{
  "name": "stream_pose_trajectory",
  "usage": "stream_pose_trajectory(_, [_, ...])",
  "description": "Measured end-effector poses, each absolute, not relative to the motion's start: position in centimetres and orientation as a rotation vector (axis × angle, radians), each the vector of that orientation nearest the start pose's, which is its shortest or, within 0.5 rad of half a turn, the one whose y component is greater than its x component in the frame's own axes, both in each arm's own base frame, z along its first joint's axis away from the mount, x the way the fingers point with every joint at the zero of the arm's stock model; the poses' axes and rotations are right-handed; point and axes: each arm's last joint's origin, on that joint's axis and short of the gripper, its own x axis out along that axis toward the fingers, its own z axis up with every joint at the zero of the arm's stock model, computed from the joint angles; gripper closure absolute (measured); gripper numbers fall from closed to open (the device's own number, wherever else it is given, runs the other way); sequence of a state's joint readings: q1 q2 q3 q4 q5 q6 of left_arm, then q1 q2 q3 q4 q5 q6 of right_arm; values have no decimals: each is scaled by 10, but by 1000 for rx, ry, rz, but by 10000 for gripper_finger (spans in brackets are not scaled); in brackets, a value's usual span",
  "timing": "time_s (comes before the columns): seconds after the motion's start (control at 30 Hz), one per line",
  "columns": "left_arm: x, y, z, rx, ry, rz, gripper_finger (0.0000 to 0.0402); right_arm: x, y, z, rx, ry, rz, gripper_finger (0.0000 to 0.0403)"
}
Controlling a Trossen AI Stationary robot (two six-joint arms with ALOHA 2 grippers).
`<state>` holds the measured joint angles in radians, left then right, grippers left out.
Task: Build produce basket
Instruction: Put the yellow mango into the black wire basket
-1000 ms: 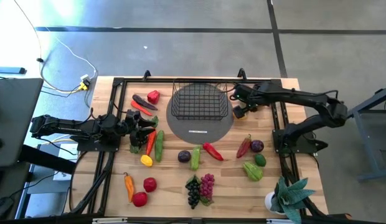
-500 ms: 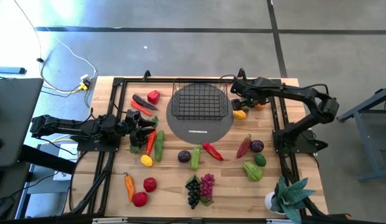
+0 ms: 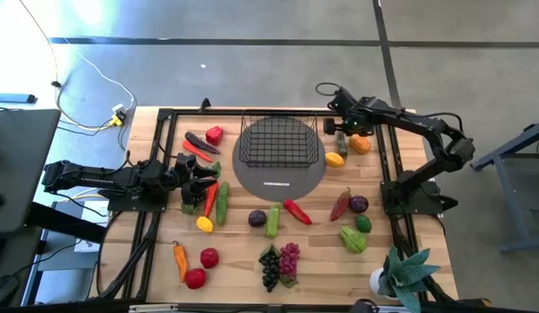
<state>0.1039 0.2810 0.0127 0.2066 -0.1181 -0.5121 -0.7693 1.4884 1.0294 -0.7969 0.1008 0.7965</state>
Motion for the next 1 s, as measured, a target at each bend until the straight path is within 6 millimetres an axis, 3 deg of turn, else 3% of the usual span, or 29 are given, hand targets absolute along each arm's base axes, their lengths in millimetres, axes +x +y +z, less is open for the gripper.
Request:
stream_pose_trajectory(0.6, [114,15,164,-509,4,234,206,207,-203,177,1132,1027,-1276,4])
stream_pose_trajectory(0.83, [114,15,163,-510,4,234,206,201,-197,190,1072,1053,-1241,4])
stream_pose_trajectory(1.0, [114,15,164,-510,3,233,206,185,-190,201,922,1195,-1268,4])
